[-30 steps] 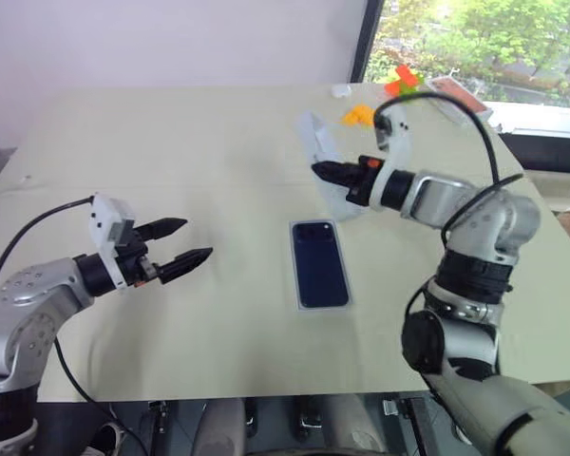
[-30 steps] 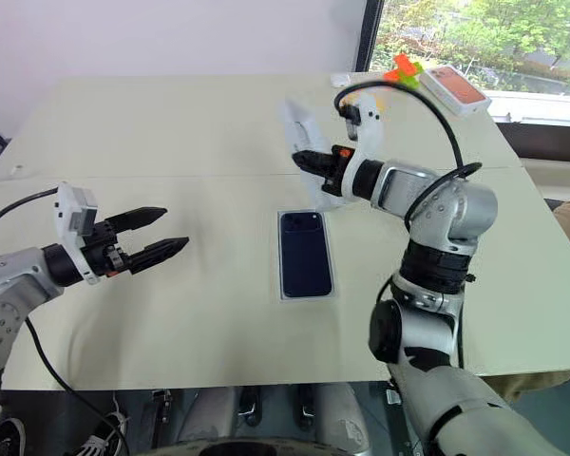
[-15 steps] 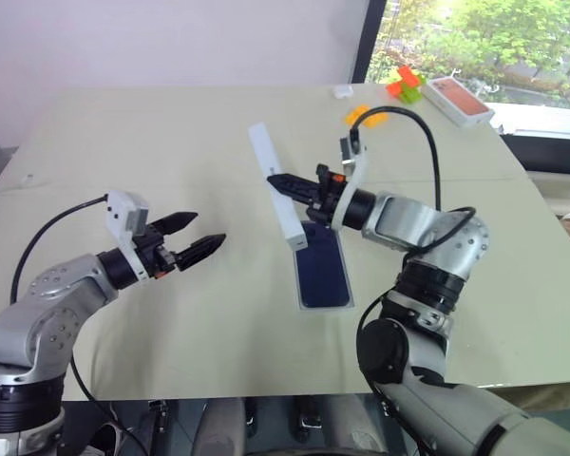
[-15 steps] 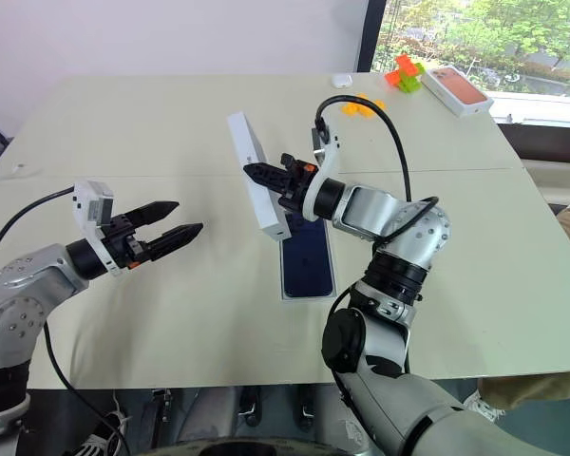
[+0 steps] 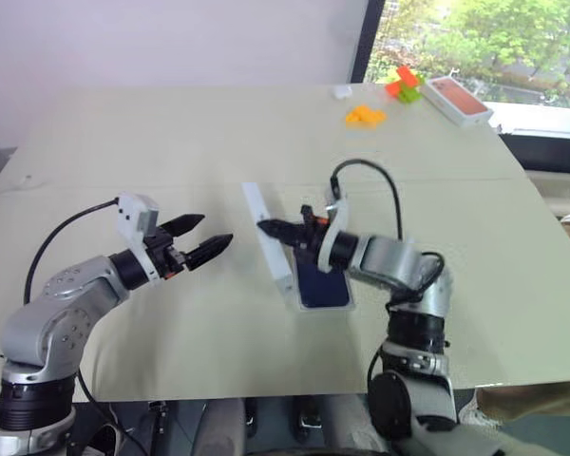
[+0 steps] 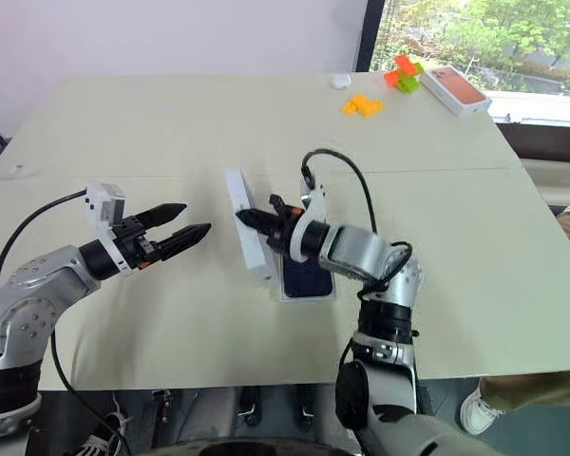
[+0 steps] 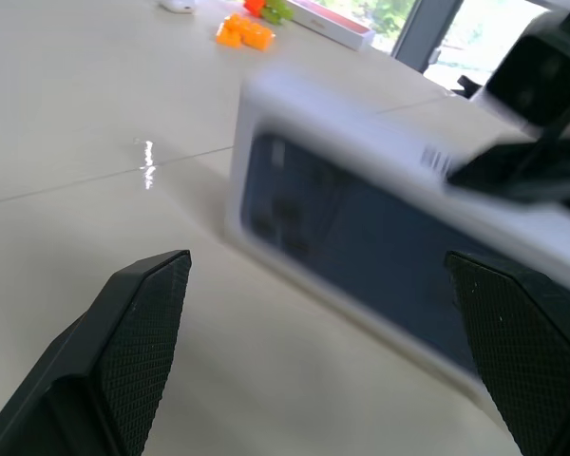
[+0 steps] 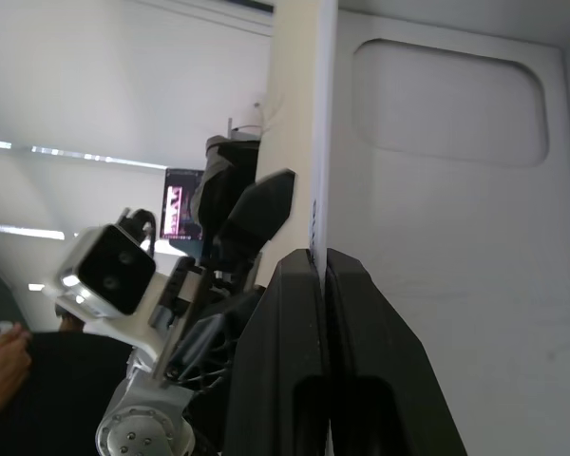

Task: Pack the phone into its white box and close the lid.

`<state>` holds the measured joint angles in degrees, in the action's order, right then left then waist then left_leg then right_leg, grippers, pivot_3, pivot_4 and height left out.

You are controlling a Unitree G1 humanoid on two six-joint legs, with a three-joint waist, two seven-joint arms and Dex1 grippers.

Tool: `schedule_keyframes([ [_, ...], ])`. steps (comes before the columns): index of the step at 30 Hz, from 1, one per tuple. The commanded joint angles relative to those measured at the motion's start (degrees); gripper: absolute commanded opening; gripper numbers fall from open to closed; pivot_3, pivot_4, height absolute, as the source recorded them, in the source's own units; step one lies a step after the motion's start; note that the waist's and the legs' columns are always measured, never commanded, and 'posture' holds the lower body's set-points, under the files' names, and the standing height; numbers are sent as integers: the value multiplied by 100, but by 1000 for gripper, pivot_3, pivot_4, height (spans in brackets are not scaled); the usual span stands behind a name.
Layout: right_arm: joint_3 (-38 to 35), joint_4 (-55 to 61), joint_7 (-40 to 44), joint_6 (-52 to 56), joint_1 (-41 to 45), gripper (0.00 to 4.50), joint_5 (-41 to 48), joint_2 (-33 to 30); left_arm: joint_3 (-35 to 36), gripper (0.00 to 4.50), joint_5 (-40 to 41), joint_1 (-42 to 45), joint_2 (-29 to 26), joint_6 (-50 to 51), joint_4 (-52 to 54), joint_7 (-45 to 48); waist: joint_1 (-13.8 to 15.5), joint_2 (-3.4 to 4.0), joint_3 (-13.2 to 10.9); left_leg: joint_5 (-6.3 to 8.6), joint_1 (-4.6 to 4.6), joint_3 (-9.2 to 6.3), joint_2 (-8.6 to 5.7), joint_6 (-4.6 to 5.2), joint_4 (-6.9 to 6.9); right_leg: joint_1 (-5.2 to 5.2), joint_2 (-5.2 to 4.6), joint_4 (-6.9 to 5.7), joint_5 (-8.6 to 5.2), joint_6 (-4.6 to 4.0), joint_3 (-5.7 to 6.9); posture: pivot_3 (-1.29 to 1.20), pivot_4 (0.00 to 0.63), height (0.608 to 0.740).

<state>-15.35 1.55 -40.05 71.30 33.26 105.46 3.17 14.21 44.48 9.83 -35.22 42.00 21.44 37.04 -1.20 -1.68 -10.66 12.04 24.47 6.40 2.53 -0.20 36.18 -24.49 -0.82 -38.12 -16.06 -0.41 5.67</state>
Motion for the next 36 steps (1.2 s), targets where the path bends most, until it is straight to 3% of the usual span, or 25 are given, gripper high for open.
schedule_keyframes([
  [1,463,322,-1,-501,76,41,649,-326,52,4500,59,38,-17,-38,173,-5,16,0,0,0,-1,-1,0,0,-2,0,1,0,0,0,0,0,150,737],
  [11,1178,711,210,-1069,-535,41,754,-1061,-231,4500,-32,-72,285,-70,315,-216,41,-2,1,1,0,-1,1,1,-5,1,2,7,-1,2,0,0,150,737],
  [15,1167,809,163,-1502,-643,0,754,-1014,-458,3297,39,45,538,79,171,-327,48,-1,2,1,-1,-1,2,1,-6,1,3,6,-1,3,0,0,150,737],
  [21,1371,906,273,-1656,-764,0,754,-1178,-846,235,-245,134,855,-86,85,-484,53,-1,2,1,1,-1,2,1,-6,1,3,8,-2,3,0,0,150,737],
  [22,1394,928,299,-1695,-776,0,754,-1205,-907,38,-312,136,901,-133,63,-502,55,-1,2,1,0,-1,1,1,-6,1,3,8,-2,3,0,0,150,737],
  [32,1658,999,442,-1907,-883,0,754,-1476,-1256,38,-762,245,1311,-285,-56,-725,61,-3,3,1,0,-1,1,1,-5,1,3,9,-2,3,0,0,150,737],
  [36,1750,1004,516,-1950,-913,1287,754,-1610,-1222,0,-738,297,1334,-257,-71,-720,64,-3,3,1,1,-1,1,1,-5,1,3,9,-2,3,0,0,150,737],
])
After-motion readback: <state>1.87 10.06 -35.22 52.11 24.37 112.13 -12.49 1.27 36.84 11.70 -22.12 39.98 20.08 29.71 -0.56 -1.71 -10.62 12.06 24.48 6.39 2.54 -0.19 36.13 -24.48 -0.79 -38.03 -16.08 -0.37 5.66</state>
